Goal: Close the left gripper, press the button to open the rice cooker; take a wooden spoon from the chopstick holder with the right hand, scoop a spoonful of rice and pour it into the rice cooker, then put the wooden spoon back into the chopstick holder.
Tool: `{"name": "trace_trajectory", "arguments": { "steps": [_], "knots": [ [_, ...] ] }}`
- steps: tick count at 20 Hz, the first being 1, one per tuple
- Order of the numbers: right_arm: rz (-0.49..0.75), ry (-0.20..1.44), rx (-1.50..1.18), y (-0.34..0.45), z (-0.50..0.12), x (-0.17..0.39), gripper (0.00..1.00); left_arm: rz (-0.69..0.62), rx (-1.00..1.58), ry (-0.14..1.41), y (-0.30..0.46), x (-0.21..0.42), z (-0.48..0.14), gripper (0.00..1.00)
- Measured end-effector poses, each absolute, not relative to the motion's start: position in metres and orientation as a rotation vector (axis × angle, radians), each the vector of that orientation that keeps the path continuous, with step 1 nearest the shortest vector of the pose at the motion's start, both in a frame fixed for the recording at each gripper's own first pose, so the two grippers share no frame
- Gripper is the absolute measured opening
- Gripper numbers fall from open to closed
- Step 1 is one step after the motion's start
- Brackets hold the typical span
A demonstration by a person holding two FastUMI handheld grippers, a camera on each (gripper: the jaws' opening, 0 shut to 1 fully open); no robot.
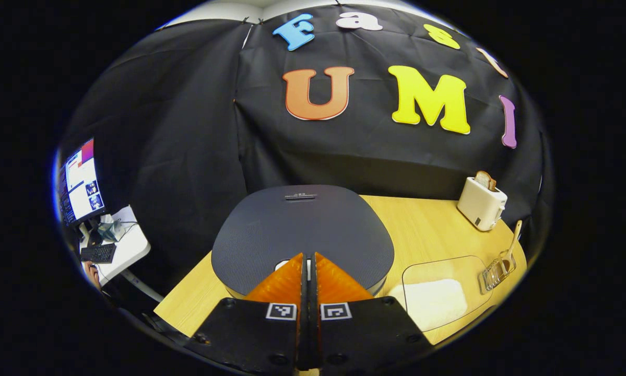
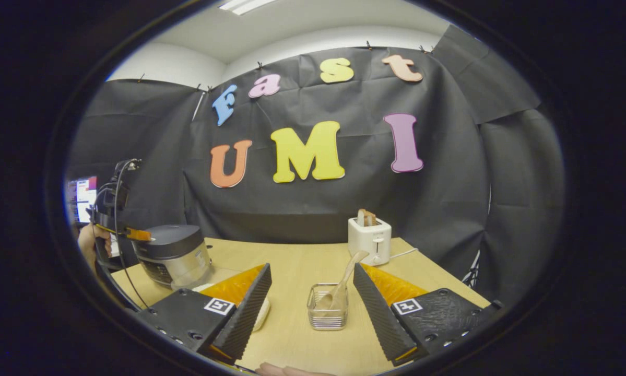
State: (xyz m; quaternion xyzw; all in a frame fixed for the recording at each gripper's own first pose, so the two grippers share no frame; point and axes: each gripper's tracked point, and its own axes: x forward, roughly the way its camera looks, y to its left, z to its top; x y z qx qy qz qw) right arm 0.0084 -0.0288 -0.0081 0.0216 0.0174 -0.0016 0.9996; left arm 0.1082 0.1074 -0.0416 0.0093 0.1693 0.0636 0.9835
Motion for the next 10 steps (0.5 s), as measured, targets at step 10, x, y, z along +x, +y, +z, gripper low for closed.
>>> {"name": "trace_trajectory", "arguments": {
  "steps": [10],
  "knots": [
    [-0.038,0.042,0.043,-0.040,-0.010,0.011,0.94,0.180,0.064,0.114,0.101,0.116,0.039,0.34]
  ]
}}
